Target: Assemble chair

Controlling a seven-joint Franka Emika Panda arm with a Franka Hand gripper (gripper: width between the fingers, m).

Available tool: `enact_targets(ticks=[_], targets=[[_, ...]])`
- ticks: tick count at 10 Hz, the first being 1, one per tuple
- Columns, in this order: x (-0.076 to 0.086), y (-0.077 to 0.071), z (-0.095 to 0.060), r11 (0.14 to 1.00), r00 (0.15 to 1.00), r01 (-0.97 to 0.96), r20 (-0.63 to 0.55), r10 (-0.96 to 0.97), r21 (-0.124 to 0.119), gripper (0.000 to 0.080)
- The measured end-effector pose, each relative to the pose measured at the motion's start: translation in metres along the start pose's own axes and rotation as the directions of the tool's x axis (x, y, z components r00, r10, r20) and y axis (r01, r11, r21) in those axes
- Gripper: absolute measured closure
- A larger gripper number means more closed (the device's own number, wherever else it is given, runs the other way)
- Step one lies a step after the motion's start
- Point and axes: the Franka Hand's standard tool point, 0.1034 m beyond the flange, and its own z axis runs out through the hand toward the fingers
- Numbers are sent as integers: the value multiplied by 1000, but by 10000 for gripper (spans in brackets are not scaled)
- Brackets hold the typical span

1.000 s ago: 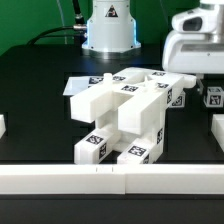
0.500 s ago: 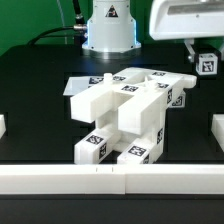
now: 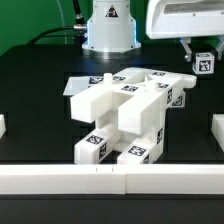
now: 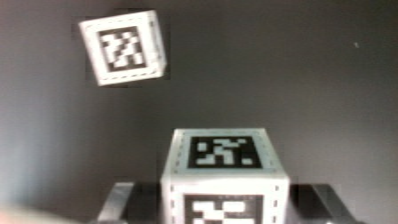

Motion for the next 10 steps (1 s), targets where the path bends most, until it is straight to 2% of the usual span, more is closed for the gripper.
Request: enact_targets(ticks=[1, 3, 8, 9, 10], targets=[[17, 12, -17, 1000, 1000, -9, -13, 9, 10, 515], [31, 24, -31, 999, 999, -28, 41, 27, 19, 515], [30, 26, -27, 1000, 999, -24, 29, 24, 15, 514], [41, 41, -33, 999, 999, 44, 26, -45, 17, 514], [60, 63, -38, 997, 997, 76, 26, -77, 19, 514]])
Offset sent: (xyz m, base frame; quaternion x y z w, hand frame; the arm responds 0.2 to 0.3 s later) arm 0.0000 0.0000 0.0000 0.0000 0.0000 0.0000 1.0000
